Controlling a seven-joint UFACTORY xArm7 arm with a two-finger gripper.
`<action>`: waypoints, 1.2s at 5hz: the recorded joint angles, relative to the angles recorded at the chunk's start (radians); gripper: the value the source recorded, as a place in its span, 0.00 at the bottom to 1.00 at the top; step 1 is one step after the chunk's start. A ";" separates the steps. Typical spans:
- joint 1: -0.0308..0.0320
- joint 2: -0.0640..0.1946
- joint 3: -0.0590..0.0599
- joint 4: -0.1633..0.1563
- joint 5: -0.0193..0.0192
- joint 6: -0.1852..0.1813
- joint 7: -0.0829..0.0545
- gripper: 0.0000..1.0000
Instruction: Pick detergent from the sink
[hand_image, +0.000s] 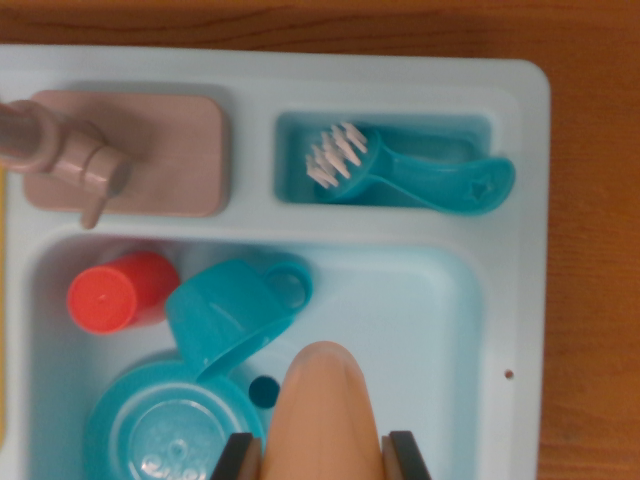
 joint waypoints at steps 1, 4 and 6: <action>0.0004 -0.015 0.000 0.029 -0.0045 0.044 0.005 1.00; 0.0007 -0.029 -0.001 0.055 -0.0086 0.083 0.009 1.00; 0.0010 -0.042 -0.001 0.080 -0.0125 0.121 0.013 1.00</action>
